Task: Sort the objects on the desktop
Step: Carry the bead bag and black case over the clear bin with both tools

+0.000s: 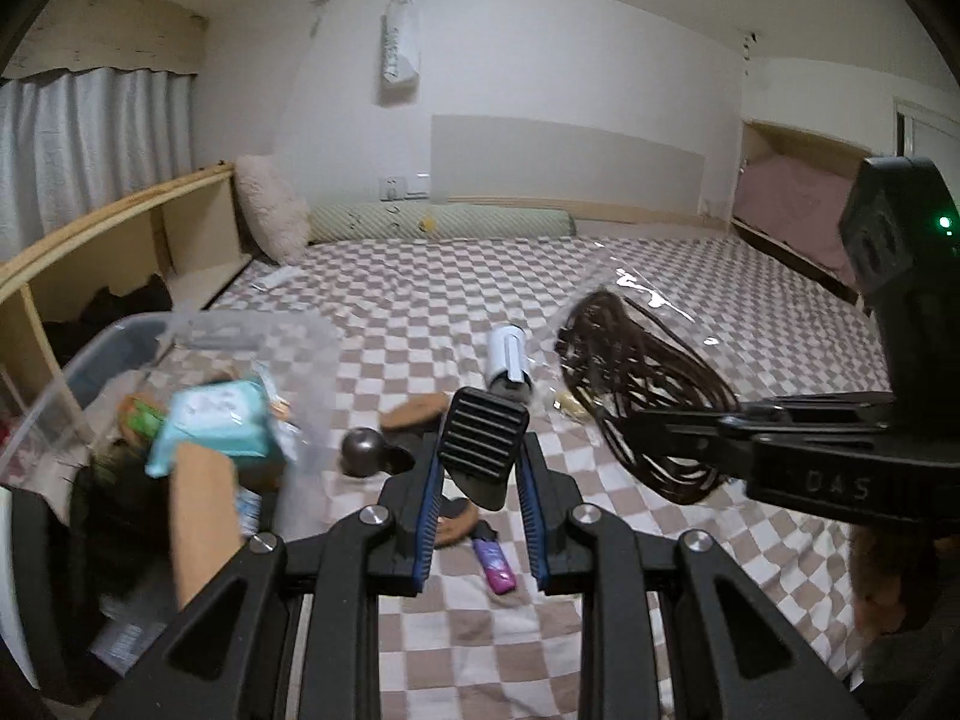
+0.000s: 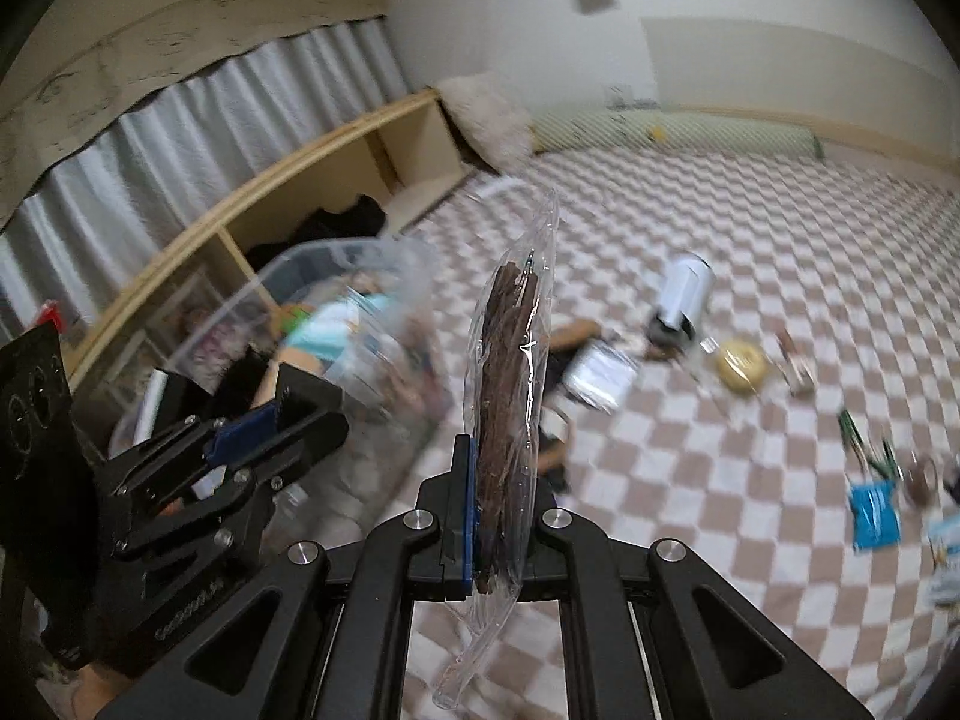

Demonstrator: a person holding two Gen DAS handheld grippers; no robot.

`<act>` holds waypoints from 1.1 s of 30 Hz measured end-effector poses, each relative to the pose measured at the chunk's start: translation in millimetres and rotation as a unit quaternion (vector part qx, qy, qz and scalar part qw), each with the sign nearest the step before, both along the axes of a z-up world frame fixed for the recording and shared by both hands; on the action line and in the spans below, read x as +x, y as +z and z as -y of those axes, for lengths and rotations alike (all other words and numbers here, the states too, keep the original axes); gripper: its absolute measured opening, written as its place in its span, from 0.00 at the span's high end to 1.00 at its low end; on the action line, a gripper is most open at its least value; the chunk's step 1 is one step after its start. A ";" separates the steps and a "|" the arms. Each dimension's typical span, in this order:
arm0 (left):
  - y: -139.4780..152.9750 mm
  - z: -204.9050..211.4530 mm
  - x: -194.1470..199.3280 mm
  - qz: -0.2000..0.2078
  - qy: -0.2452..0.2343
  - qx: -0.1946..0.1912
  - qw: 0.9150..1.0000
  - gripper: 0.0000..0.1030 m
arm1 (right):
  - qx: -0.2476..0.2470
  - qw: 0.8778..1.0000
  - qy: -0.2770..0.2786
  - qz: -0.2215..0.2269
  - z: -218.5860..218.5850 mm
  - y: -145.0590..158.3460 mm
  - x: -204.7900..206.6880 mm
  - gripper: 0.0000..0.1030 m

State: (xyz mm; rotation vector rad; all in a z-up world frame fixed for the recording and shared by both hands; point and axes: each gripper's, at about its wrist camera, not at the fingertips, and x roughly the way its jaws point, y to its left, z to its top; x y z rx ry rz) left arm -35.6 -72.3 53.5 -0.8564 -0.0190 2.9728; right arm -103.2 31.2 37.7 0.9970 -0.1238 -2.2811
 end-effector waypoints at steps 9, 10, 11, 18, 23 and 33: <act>54.4 78.2 3.0 0.000 0.068 -0.014 0.998 0.77 | -0.014 0.999 0.048 -0.011 76.1 34.0 -28.8 0.93; 59.4 88.0 2.3 0.006 0.077 -0.015 0.997 0.77 | -0.011 0.998 0.053 -0.011 83.9 35.8 -32.8 0.93; 64.5 97.9 0.6 0.011 0.086 -0.015 0.996 0.77 | -0.006 0.998 0.058 -0.011 91.3 37.4 -36.7 0.93; 80.9 147.4 -29.2 0.043 0.105 0.001 0.994 0.77 | 0.066 0.992 0.102 -0.025 148.2 40.2 -65.1 0.93; 76.5 169.5 -62.5 0.073 0.112 0.016 0.991 0.77 | 0.124 0.982 0.137 -0.048 185.4 40.4 -82.3 0.93; 46.1 206.6 -105.3 0.121 0.137 0.047 0.982 0.77 | 0.170 0.960 0.220 -0.030 234.6 14.4 -116.7 0.93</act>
